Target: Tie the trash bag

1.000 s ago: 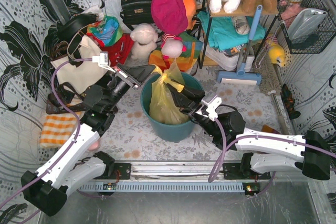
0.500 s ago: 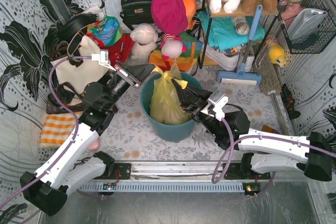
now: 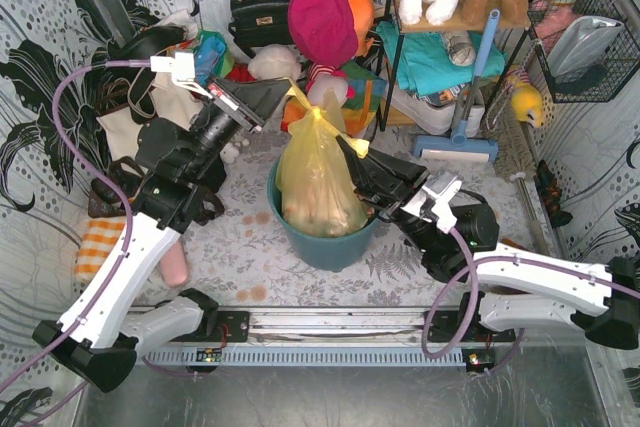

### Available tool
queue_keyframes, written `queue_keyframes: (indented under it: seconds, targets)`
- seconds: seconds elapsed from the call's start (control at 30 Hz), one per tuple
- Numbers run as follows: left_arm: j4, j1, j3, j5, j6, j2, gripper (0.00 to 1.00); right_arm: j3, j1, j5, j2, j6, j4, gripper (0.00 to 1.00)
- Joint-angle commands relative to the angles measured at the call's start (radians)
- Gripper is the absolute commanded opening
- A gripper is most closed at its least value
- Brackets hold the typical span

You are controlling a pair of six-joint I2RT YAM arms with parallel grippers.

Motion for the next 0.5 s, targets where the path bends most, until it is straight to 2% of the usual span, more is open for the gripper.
queue_keyframes:
  seconds: [0.0,0.23,0.47]
  targets:
    - [-0.067,0.016,-0.028,-0.047,0.063,0.017,0.00,-0.035,0.006,-0.081,-0.090,0.032,-0.135,0.00]
    - [-0.142,0.021,-0.203,-0.106,0.066,-0.028,0.00,-0.222,0.007,-0.101,-0.221,0.135,-0.289,0.00]
    - [-0.284,0.029,-0.216,-0.235,0.155,-0.018,0.00,-0.337,0.007,-0.169,-0.364,0.123,-0.375,0.00]
